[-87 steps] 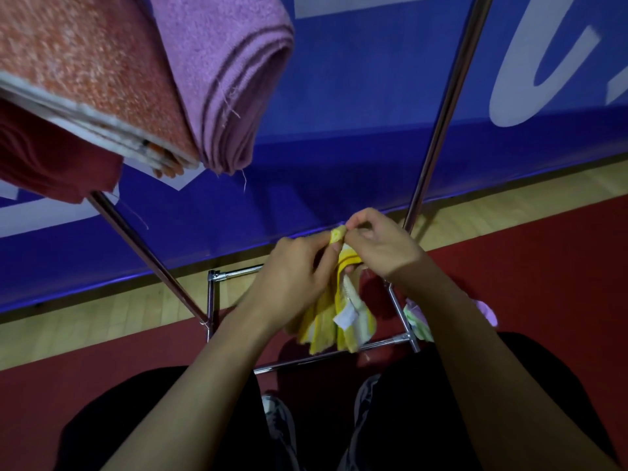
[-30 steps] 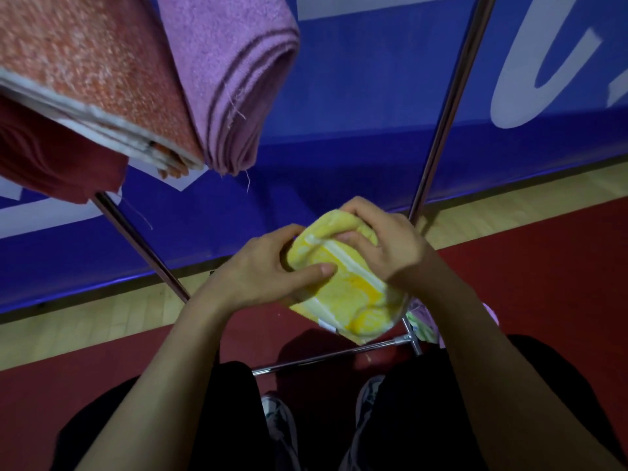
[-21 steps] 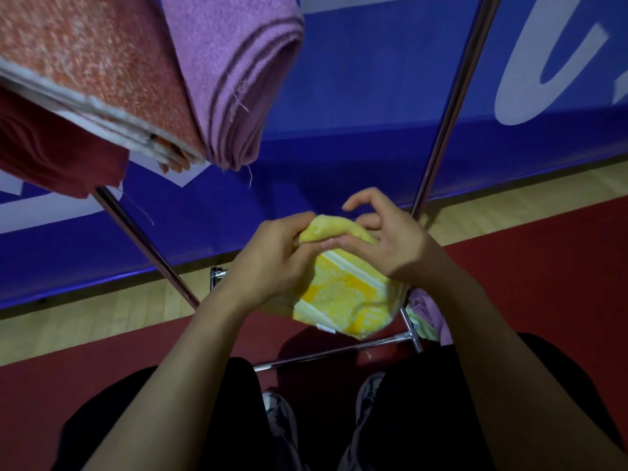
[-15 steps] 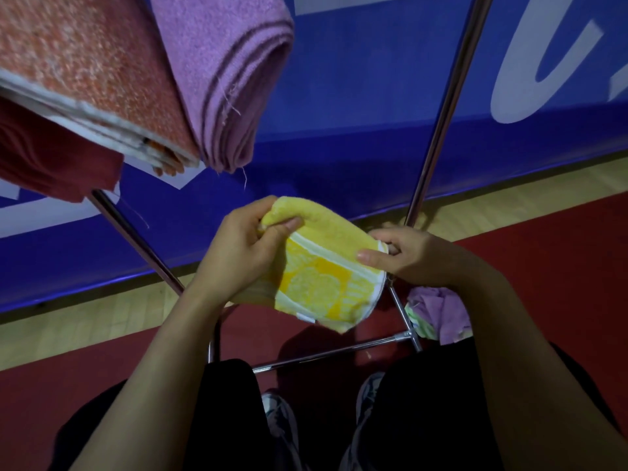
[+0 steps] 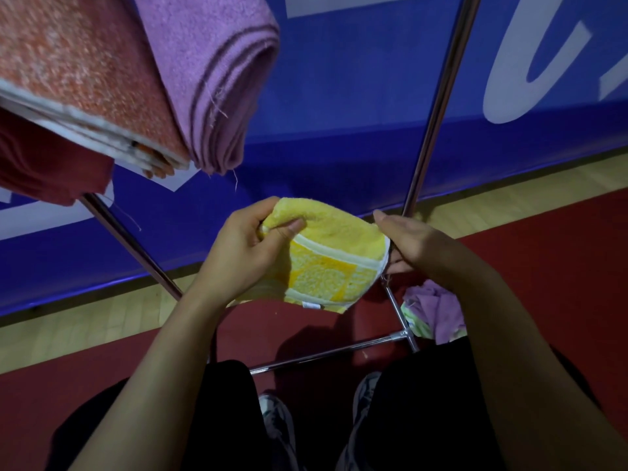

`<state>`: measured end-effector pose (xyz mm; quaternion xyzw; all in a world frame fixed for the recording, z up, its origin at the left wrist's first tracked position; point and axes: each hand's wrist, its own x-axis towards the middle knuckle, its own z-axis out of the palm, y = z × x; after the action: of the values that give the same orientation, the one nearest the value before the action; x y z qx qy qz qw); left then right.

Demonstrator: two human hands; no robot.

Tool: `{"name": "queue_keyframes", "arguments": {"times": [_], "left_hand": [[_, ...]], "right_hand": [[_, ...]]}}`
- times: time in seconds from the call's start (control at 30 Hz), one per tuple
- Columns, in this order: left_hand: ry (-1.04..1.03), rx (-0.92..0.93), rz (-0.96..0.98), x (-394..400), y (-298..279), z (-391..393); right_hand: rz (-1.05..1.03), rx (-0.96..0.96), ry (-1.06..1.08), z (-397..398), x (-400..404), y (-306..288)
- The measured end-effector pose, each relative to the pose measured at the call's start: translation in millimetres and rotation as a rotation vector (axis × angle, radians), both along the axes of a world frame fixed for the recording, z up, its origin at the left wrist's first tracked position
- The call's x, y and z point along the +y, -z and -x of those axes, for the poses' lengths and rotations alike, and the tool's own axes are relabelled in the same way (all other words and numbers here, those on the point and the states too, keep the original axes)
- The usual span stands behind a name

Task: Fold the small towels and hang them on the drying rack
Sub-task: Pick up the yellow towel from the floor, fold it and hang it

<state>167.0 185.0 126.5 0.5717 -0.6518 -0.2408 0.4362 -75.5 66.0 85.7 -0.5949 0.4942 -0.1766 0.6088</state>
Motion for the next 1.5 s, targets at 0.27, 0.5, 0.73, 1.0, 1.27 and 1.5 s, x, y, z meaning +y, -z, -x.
{"name": "queue_keyframes", "arguments": {"times": [0.27, 0.5, 0.73, 1.0, 1.27, 1.5], "left_hand": [[-0.018, 0.048, 0.0, -2.1, -3.6, -1.8], [-0.086, 0.055, -0.012, -2.9, -5.2, -6.2], [-0.094, 0.127, -0.031, 0.7, -9.6, 5.3], [-0.059, 0.256, -0.123, 14.7, -11.5, 32.1], [-0.014, 0.263, -0.115, 40.3, -43.6, 60.7], [-0.053, 0.194, -0.172, 59.4, -79.2, 75.0]], "right_hand": [[0.006, -0.196, 0.186, -8.1, 2.6, 0.9], [-0.222, -0.452, 0.274, -11.6, 10.4, -9.3], [0.1, -0.365, 0.208, -11.5, 16.1, -9.5], [0.698, 0.273, 0.035, 22.7, 45.0, -45.0], [0.831, 0.395, -0.233, 41.7, 94.5, -84.4], [0.752, 0.202, -0.31, 59.8, 127.7, -133.0]]}}
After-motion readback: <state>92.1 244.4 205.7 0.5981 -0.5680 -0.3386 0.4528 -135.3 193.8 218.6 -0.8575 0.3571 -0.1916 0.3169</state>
